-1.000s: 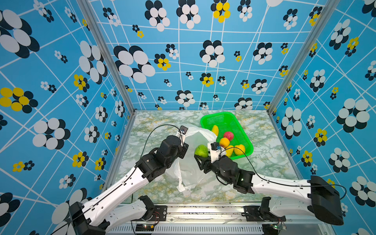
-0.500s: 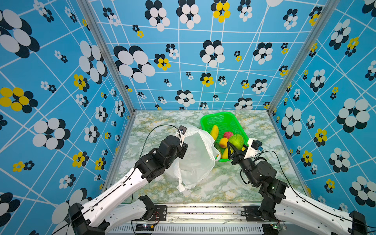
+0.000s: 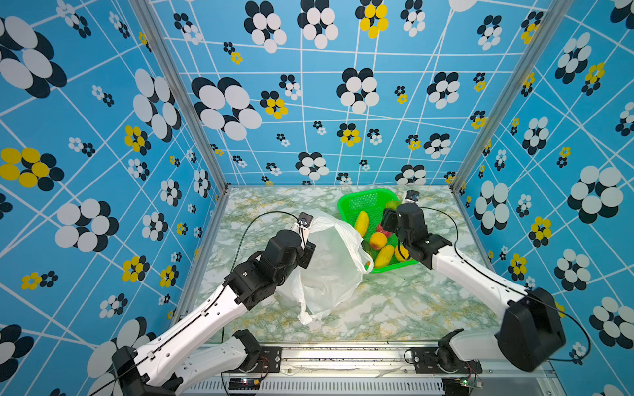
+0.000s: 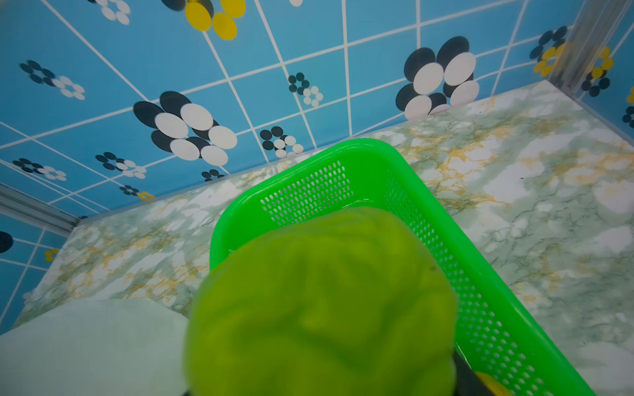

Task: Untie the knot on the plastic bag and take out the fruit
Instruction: 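Carry the green pepper into the green basket and open the right gripper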

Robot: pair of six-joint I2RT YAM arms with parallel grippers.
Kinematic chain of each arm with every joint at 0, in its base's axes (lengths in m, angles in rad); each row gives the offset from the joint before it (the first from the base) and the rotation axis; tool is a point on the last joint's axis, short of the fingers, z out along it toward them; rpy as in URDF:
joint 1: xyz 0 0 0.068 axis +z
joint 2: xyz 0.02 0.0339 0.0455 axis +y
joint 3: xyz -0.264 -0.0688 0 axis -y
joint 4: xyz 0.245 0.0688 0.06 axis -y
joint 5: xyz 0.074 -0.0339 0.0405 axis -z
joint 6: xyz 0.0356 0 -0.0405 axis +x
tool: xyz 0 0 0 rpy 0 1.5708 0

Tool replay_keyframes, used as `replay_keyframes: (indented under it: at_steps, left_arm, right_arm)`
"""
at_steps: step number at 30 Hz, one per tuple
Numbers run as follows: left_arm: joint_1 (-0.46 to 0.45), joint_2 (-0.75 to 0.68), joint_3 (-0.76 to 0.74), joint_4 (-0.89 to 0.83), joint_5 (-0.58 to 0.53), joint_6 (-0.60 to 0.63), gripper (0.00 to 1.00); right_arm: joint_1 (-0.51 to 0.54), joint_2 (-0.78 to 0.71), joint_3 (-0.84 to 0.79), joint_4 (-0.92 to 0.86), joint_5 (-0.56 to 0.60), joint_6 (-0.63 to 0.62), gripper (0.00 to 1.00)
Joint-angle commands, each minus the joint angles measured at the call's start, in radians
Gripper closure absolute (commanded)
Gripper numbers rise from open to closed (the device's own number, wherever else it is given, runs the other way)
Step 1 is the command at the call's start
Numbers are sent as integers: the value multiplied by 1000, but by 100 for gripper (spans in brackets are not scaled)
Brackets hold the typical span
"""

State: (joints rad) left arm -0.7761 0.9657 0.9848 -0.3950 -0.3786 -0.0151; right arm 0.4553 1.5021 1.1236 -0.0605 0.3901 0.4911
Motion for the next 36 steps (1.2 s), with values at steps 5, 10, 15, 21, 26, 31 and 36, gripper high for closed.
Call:
replay_keyframes:
  at_steps: [5, 10, 15, 21, 26, 31, 36]
  left_arm:
    - [9, -70, -7, -25, 9, -37, 100]
    - [10, -59, -29, 53, 42, -71, 100]
    - [11, -44, -126, 190, 75, -35, 100]
    - [2, -87, -240, 265, 97, 43, 100]
    - [-14, -106, -253, 263, 49, 70, 100]
    - [-32, -94, -253, 271, 65, 82, 100]
    - [-50, -119, -259, 274, 45, 93, 100]
  right_arm:
    - [-92, 363, 343, -264, -95, 1, 61]
    - [-99, 519, 542, -392, -118, -34, 64]
    - [-100, 561, 572, -408, -114, -42, 59]
    - [-100, 606, 601, -422, -111, -45, 53]
    - [-101, 650, 619, -425, -106, -43, 50]
    - [-104, 703, 662, -455, -127, -39, 45]
    - [-104, 691, 644, -446, -126, -30, 28]
